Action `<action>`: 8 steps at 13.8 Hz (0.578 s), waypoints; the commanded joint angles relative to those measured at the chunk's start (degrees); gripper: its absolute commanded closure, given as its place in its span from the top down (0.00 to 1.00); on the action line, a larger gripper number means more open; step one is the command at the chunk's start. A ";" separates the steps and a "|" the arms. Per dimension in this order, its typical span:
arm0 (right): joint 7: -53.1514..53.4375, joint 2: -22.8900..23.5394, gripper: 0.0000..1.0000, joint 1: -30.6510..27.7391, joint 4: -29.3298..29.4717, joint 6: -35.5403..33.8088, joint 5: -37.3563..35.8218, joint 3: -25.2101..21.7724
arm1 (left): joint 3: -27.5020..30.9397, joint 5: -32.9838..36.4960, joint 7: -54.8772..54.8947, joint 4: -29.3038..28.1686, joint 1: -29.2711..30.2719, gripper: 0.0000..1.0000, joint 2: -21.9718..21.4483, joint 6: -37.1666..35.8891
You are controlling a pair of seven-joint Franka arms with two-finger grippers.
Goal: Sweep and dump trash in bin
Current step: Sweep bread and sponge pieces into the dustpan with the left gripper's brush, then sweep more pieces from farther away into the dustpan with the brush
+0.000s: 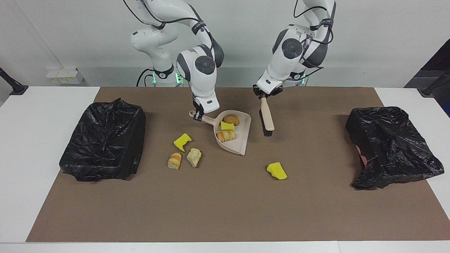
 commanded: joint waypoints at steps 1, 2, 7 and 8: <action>5.08 1.90 0.00 -0.43 2.87 2.99 0.38 0.06 | -0.59 4.94 2.34 2.26 4.33 0.00 2.51 2.08; 5.51 2.69 0.00 -0.34 4.45 3.09 1.17 0.06 | -0.59 5.66 5.75 2.27 5.57 0.00 2.69 2.45; 5.78 8.32 0.00 1.76 10.35 1.86 1.09 0.14 | -0.59 5.84 23.79 2.27 16.29 0.00 8.21 10.24; 5.87 8.59 0.00 1.94 10.88 1.94 1.78 0.14 | -0.59 6.54 25.81 2.35 17.43 0.00 9.71 12.88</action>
